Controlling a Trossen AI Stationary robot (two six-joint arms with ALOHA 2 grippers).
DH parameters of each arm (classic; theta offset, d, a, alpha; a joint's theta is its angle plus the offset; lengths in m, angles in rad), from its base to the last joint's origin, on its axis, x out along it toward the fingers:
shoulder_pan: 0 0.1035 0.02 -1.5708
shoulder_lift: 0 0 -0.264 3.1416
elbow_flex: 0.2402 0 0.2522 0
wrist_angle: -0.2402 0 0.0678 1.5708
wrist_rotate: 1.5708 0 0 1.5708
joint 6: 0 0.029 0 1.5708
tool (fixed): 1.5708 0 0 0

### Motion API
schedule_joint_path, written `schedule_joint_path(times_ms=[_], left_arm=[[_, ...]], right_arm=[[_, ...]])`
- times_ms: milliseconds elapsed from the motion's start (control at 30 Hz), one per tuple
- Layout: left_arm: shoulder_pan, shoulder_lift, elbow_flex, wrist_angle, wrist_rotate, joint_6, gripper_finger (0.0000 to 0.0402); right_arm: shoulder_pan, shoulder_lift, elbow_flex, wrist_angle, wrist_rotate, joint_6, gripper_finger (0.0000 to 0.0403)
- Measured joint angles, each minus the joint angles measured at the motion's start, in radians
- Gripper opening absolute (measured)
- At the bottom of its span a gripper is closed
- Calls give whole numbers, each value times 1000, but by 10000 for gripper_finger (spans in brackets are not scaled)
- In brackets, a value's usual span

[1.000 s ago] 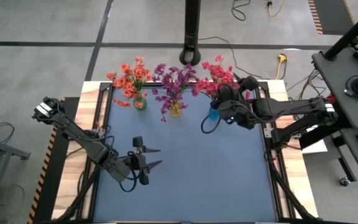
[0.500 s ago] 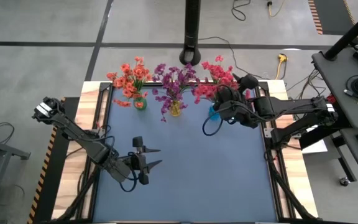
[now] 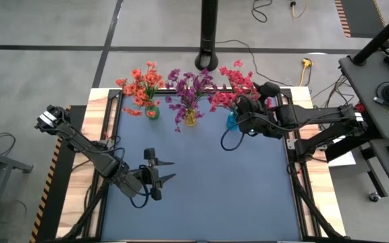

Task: Sort flowers into vase by color
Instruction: Return to Home Position

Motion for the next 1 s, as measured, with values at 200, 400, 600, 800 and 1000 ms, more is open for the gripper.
schedule_joint_path(times_ms=[200,400,600,800,1000], left_arm=[[0,0,0,-4,0,-9,181],[-5,-4,10,-25,1,-43,181],[-36,-5,125,-226,89,-139,181],[-73,-5,291,-633,191,-449,181],[-167,-3,323,-650,284,-515,181]], right_arm=[[0,-12,11,-23,-26,-2,354],[10,-12,67,-116,-161,119,354],[43,-12,134,-267,-180,226,354],[75,-12,188,-306,-347,289,354],[139,-12,203,-303,-503,344,354]])
